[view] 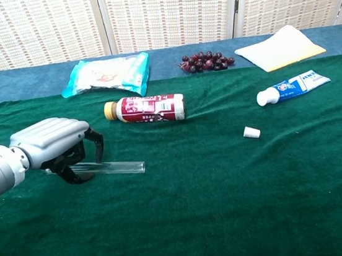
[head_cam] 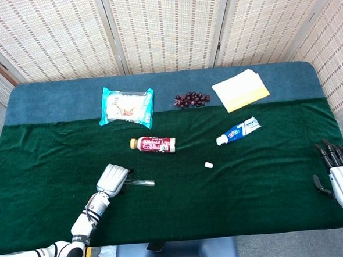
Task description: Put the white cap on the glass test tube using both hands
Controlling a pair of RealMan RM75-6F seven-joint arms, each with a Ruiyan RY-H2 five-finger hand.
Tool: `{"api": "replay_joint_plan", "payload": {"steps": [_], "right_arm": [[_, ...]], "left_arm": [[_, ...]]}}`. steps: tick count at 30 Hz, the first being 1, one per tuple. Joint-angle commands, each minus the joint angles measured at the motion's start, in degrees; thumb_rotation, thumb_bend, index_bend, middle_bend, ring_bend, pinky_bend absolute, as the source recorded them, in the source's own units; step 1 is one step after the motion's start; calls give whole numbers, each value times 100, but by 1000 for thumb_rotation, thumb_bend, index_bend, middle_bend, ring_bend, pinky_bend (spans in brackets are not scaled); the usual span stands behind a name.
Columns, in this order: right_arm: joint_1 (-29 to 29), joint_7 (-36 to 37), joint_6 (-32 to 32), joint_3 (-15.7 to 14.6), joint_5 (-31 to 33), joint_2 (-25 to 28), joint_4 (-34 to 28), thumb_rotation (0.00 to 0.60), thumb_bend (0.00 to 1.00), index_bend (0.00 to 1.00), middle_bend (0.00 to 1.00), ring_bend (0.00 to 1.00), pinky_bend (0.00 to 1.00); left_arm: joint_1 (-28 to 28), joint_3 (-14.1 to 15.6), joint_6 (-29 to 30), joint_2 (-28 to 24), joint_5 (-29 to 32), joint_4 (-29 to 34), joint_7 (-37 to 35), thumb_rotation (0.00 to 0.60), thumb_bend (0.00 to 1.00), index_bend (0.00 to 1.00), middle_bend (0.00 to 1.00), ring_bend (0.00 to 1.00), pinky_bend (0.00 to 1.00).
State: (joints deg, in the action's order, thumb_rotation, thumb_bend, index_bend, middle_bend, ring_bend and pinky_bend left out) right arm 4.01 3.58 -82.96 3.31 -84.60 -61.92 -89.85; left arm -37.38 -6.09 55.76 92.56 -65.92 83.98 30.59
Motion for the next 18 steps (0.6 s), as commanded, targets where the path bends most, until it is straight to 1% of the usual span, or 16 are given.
{"api": "replay_joint_plan", "payload": {"steps": [1, 9, 15, 18], "right_arm": [[-3, 4, 2, -2, 2, 1, -1, 600, 511, 0, 0, 0, 0], [-22, 9, -31, -5, -13, 7, -21, 600, 511, 0, 0, 0, 0], [-20, 17, -62, -1, -58, 22, -47, 600, 511, 0, 0, 14, 0], [-5, -9, -54, 0, -81, 34, -76, 600, 511, 0, 11, 42, 0]], "left_arm": [[-9, 13, 5, 7, 8, -12, 2, 600, 393, 542, 1000, 1000, 883], [-4, 50, 67, -14, -33, -13, -119, 600, 481, 582, 1000, 1000, 886], [44, 75, 158, -114, -170, 45, -351, 600, 495, 612, 1000, 1000, 887], [127, 69, 274, -249, -295, 142, -642, 600, 495, 623, 1000, 1000, 890]]}}
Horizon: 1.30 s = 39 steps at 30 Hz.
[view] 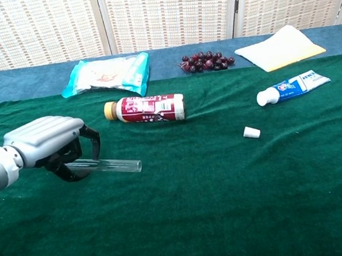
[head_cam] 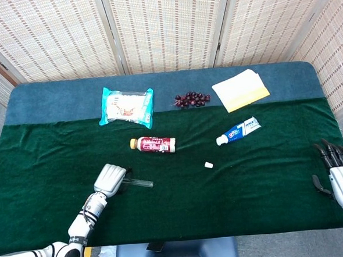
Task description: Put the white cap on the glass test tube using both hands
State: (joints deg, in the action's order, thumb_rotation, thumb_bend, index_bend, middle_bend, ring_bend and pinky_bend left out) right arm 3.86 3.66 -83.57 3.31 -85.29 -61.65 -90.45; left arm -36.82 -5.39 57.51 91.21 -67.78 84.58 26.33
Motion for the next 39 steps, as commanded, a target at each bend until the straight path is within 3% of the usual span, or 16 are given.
{"api": "replay_joint_plan", "payload": {"steps": [1, 7, 12, 18, 20, 26, 28, 33, 39], "right_arm": [[19, -17, 10, 1, -27, 6, -28, 600, 511, 0, 25, 57, 0], [87, -85, 66, 6, -93, 30, -96, 600, 510, 0, 75, 105, 0], [596, -665, 518, 112, -405, 98, -458, 600, 496, 0, 206, 244, 58], [1262, -1390, 1309, 289, -403, -7, -825, 600, 495, 7, 407, 488, 310], [1479, -1587, 1606, 332, -344, -82, -900, 600, 496, 36, 504, 603, 460], [2164, -2248, 2671, 413, 102, -342, -1075, 600, 496, 89, 759, 914, 790], [2377, -2474, 3037, 419, 358, -420, -1115, 600, 496, 95, 823, 979, 854], [2792, -3122, 3599, 449, 1175, -648, -1128, 600, 548, 117, 928, 1000, 964], [3133, -3574, 3790, 431, 1930, -911, -1067, 600, 642, 117, 947, 1000, 988]], "left_arm": [[95, 0, 129, -159, -146, 112, -302, 600, 495, 626, 1000, 1000, 891], [192, 7, 264, -350, -325, 250, -631, 600, 496, 633, 1000, 1000, 892], [382, 70, 563, -748, -659, 659, -1012, 600, 496, 636, 1000, 1000, 892], [520, 162, 769, -972, -946, 890, -1210, 600, 496, 643, 1000, 1000, 892], [553, 185, 811, -1027, -1007, 937, -1250, 600, 496, 645, 1000, 1000, 892], [637, 222, 901, -1147, -1122, 1024, -1327, 600, 496, 647, 1000, 1000, 892], [658, 220, 919, -1165, -1138, 1027, -1354, 600, 496, 648, 1000, 1000, 892], [701, 214, 952, -1210, -1164, 1031, -1386, 600, 497, 649, 1000, 1000, 892], [740, 220, 944, -1214, -1172, 991, -1446, 600, 496, 648, 1000, 1000, 892]]}}
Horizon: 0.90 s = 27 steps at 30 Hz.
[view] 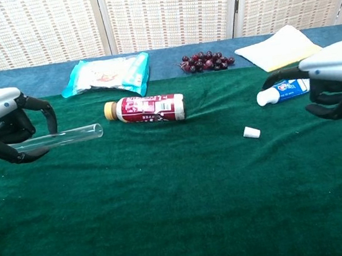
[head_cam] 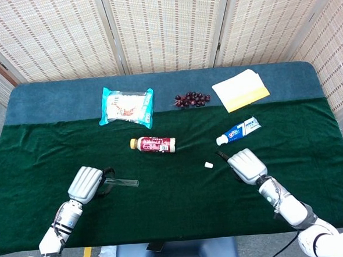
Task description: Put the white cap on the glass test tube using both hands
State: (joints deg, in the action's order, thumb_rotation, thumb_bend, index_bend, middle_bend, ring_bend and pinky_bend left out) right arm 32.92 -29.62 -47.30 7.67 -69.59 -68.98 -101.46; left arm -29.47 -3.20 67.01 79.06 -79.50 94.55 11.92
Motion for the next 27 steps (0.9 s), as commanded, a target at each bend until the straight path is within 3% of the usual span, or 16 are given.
{"api": "replay_joint_plan", "payload": {"steps": [1, 14, 27], "right_arm": [[284, -291, 203, -17, 469, -211, 49, 600, 646, 117, 948, 1000, 990], [1002, -582, 587, -289, 1440, -705, 377, 600, 653, 127, 952, 1000, 995], [1306, -564, 452, -557, 1813, -872, 604, 600, 653, 133, 953, 1000, 995]], "left_arm": [[8, 2, -10, 3, 2, -10, -10, 600, 496, 648, 1000, 1000, 892], [61, 6, -73, 51, 45, -100, -47, 600, 496, 648, 1000, 1000, 892], [95, -5, -123, 75, 68, -173, -112, 600, 496, 648, 1000, 1000, 892]]}}
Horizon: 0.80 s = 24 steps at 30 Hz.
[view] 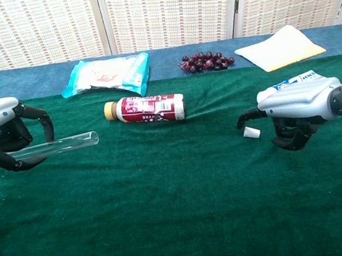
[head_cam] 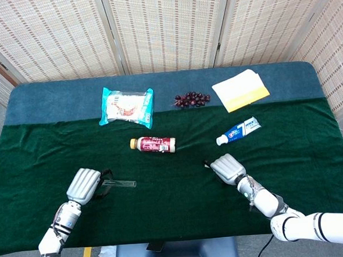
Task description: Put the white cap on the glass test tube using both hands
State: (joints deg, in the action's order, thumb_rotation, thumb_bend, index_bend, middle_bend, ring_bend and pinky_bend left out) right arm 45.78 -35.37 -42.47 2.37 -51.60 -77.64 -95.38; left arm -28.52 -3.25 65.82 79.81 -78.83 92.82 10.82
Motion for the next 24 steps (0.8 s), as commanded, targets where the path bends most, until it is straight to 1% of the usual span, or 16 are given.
{"api": "replay_joint_plan", "payload": {"steps": [1, 10, 17, 24], "right_arm": [[29, 12, -47, -47, 16, -3, -10, 600, 653, 134, 953, 1000, 995], [21, 13, -283, -288, 35, 133, -185, 600, 653, 141, 952, 1000, 995], [-128, 86, -555, -480, -155, 346, -421, 600, 653, 147, 952, 1000, 995], [-273, 198, -715, -604, -327, 433, -443, 600, 653, 148, 953, 1000, 995]], "left_arm": [[1, -2, -8, 1, 1, -3, -1, 600, 496, 648, 1000, 1000, 892], [-6, -24, -52, 28, 18, -30, 2, 600, 497, 648, 1000, 1000, 892], [-8, -32, -63, 32, 14, -9, 33, 600, 496, 649, 1000, 1000, 892], [-5, -22, -79, 63, 10, -9, 60, 600, 496, 649, 1000, 1000, 892]]}}
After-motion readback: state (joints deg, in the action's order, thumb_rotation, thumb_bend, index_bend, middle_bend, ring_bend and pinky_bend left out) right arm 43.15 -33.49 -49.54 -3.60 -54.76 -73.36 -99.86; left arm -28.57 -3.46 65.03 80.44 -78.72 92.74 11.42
